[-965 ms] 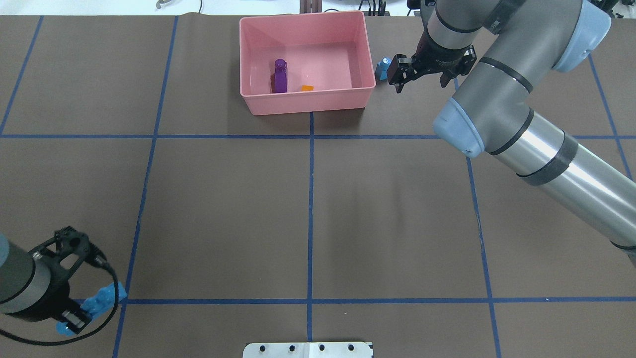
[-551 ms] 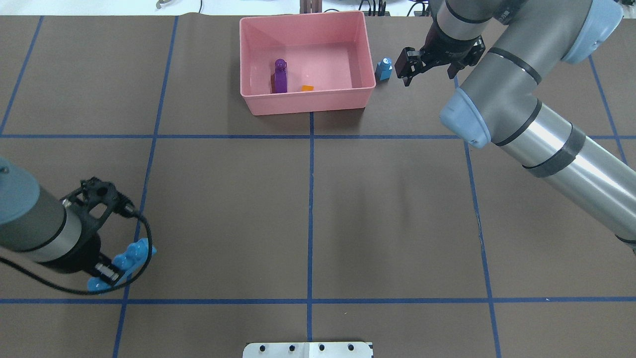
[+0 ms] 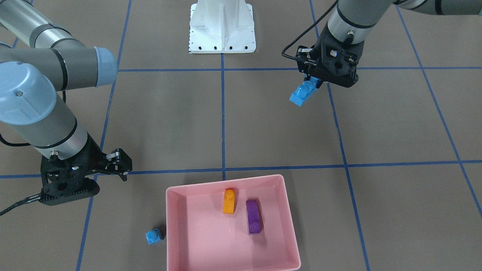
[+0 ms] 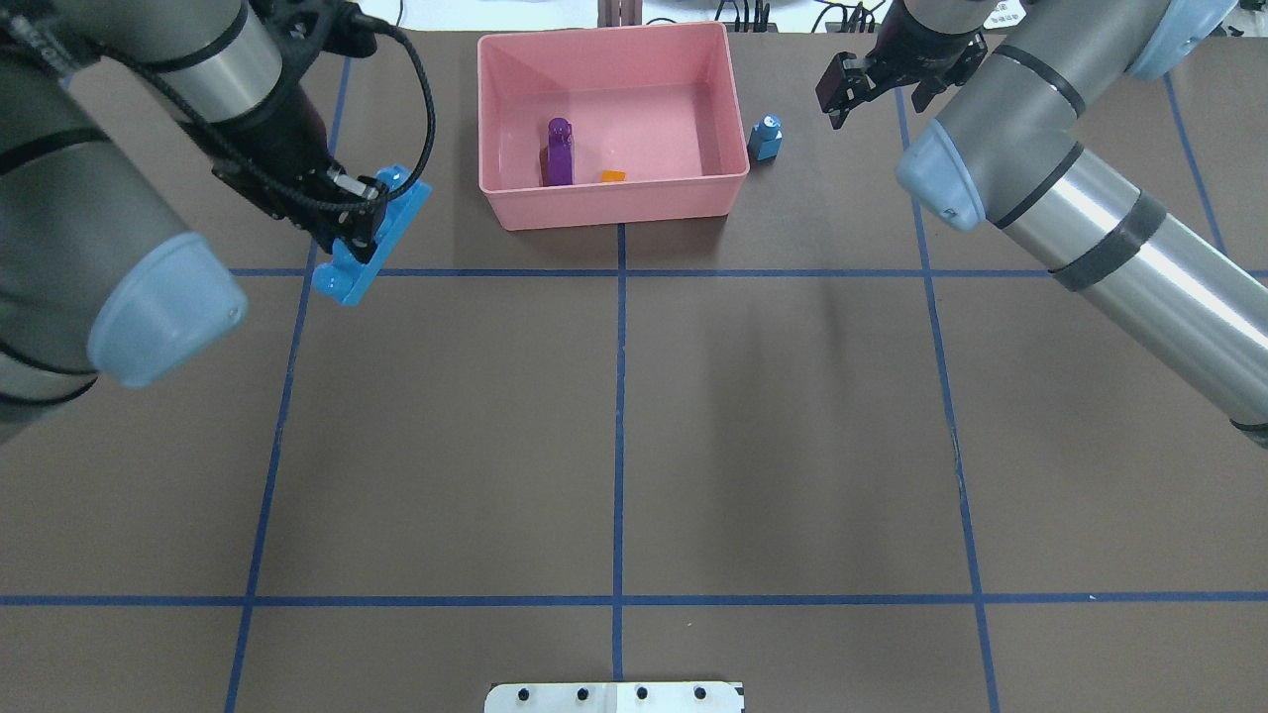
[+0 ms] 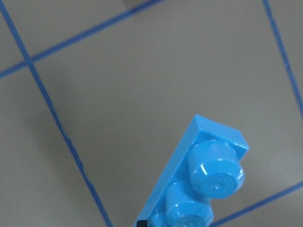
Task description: Put all blocks into box
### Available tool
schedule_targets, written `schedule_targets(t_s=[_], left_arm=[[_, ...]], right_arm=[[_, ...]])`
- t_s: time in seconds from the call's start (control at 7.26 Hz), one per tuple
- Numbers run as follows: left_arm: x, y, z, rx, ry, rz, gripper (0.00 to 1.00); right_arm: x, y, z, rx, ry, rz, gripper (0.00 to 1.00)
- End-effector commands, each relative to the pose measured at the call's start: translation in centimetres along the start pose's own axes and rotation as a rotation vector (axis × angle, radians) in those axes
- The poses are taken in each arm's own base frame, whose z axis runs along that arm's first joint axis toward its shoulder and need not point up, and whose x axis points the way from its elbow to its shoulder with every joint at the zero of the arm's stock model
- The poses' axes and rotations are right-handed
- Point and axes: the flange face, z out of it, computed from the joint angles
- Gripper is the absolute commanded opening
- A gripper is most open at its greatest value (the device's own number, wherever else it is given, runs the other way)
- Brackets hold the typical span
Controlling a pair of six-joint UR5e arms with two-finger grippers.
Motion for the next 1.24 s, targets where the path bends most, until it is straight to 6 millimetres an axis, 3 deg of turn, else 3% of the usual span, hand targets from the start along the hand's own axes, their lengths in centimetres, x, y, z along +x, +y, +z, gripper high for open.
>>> schedule_targets(t_s=[0.0, 0.14, 0.55, 0.69, 0.83, 1.1], left_arm=[[1.1, -8.9, -1.3, 0.069, 0.025, -0.078, 0.00], [1.2, -12.3, -0.4, 0.108, 0.048, -0.140, 0.00], [3.1, -20.1, 1.7, 0.148, 0.091, -0.313, 0.00], [2.9, -22.6, 3.6, 0.156, 0.099, -0.360, 0.00], [2.1, -23.7, 6.1, 0.180, 0.117, -0.390, 0.00], [3.8, -23.8, 10.3, 0.246, 0.030, -0.410, 0.00]], right_arm=[[0.0, -2.2, 0.9, -0.006, 0.004, 0.014, 0.99], [-0.2, -2.7, 1.0, -0.007, 0.004, 0.014, 0.99], [0.8, -4.8, 4.2, 0.016, -0.008, 0.006, 0.99], [0.8, -5.3, 4.7, 0.015, -0.008, 0.010, 0.99], [1.0, -5.3, 5.3, 0.012, -0.007, 0.014, 0.99], [1.1, -5.2, 5.7, 0.014, -0.019, 0.021, 0.99]])
